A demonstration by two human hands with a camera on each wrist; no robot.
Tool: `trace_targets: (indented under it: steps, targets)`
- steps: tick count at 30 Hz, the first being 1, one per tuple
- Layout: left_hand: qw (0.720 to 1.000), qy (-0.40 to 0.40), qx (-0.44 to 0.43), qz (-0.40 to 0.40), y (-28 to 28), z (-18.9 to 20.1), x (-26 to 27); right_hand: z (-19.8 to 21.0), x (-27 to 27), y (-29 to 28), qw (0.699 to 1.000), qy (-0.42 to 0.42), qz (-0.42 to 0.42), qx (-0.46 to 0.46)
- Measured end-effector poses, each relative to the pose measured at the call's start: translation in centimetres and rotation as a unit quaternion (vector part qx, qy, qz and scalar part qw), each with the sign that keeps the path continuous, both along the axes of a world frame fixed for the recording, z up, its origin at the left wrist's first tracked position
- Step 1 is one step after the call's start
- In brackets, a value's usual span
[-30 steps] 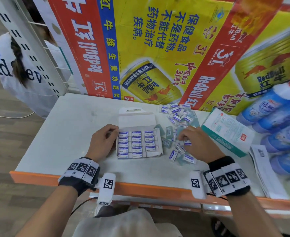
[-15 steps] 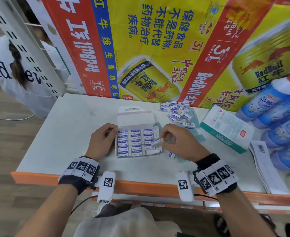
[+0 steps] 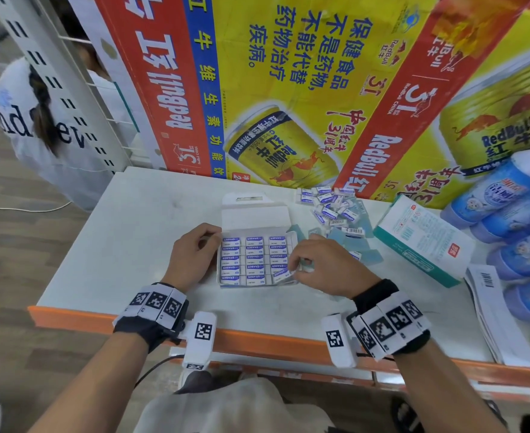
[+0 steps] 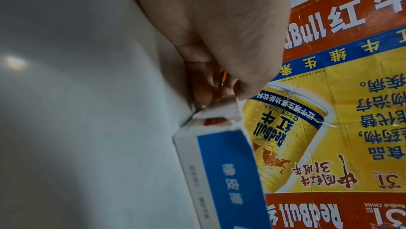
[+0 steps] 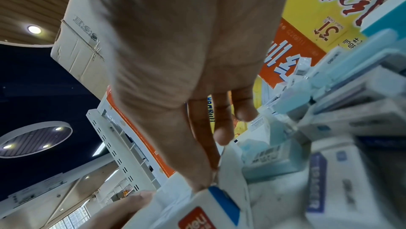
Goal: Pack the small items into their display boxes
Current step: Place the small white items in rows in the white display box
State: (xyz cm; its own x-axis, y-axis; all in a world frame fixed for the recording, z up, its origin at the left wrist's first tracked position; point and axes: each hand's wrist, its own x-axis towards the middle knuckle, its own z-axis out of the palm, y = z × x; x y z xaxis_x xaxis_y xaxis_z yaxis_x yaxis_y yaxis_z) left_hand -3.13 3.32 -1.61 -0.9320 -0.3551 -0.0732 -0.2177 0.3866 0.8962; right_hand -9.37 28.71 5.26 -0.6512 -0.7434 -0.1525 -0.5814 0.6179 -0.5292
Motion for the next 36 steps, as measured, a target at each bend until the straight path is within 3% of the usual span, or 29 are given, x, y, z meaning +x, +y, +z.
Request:
trace_targets:
  steps: [11,17,33,36]
  targets:
    - [1.0,0.008,-0.005,-0.005,-0.1,-0.1,0.0,0.3,-0.5,-0.8,0.999,-0.012,0.004,0.042]
    - [1.0,0.008,-0.004,-0.006,-0.1,-0.1,0.0,-0.4,-0.6,-1.0,0.996,-0.005,0.053,0.078]
    - [1.0,0.01,0.007,-0.002,-0.1,-0.2,0.0,-1.1,-1.6,-2.8,0.993,-0.02,-0.003,0.118]
    - [1.0,0.006,0.008,-0.003,-0.1,-0.3,0.0,-0.8,-1.4,-2.2,0.997,-0.026,-0.017,0.066]
